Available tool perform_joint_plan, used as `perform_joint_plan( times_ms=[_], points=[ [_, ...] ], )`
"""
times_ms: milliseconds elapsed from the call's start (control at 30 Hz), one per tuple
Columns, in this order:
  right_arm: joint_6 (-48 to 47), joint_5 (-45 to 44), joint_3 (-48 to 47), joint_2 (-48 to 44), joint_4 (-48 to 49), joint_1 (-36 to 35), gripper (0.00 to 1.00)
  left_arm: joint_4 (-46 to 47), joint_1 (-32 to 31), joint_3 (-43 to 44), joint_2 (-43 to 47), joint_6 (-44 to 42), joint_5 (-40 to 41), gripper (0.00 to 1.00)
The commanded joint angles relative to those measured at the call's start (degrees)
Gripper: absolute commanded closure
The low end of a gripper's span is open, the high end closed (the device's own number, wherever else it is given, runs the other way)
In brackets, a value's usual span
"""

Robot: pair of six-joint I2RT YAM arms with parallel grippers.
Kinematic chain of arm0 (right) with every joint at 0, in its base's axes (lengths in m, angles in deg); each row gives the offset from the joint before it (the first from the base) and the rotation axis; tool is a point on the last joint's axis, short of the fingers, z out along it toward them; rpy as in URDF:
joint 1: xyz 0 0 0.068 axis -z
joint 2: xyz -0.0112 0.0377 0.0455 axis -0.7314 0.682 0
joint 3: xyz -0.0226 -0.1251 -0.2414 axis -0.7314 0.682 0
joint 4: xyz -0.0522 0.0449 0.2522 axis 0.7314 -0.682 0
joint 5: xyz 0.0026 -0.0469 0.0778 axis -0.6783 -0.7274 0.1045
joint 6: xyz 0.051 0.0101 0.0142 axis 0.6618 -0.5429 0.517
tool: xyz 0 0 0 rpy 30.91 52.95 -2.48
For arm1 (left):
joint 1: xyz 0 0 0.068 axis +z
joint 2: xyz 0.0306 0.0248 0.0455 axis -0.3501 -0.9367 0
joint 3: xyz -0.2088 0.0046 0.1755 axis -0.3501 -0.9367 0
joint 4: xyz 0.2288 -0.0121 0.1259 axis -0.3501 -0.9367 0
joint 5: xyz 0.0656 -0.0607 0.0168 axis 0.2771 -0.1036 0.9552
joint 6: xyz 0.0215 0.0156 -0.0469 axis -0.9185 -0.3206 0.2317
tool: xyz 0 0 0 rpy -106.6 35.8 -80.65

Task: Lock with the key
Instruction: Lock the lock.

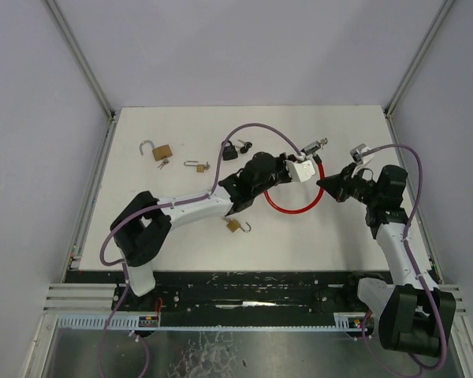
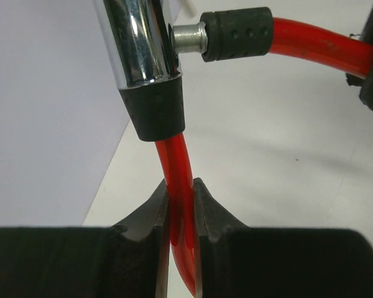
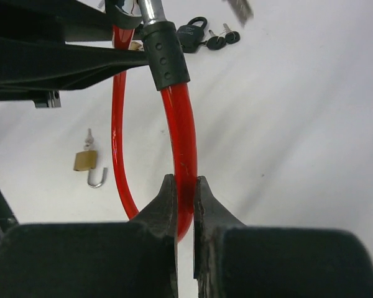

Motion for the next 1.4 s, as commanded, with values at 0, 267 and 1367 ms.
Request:
perform_joint_plan(
  times_ms=[0,267,1367],
  points=[
    [-10.71,0.12,0.32,-2.05,8.7,-0.14,1.0,0.92,-0.27,-1.16,1.35,-5.79,-19.66,1.0],
    [-14.26,-1.27,2.01,-5.58,11.31,-0.14,1.0,-3.85,0.22,-0.66,0.85,-11.6,-19.92,1.0],
    [-22.07,1.55,1.38,-6.94,3.25,-0.29,1.0,6.99,-5.25,-12.91,3.06,-33.78,-9.66,1.0]
  ],
)
